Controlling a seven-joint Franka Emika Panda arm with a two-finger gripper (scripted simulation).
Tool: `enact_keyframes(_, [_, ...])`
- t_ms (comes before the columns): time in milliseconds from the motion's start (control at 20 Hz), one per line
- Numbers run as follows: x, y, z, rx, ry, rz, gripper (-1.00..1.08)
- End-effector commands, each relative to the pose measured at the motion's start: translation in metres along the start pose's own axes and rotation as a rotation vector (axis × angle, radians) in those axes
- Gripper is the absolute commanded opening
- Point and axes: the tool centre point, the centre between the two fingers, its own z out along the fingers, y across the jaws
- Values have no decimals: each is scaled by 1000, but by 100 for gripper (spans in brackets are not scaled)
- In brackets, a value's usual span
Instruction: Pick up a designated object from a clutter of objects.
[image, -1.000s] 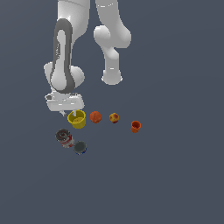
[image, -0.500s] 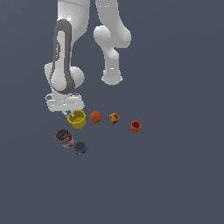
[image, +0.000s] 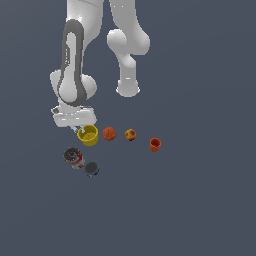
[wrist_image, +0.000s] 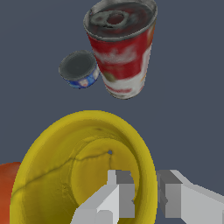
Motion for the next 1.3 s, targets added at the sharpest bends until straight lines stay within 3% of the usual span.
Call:
enact_keyframes(0, [3,-1,-6,-2,2,0,-100])
enact_keyframes(1250, [60,-43,-113,-5,0,2,-100])
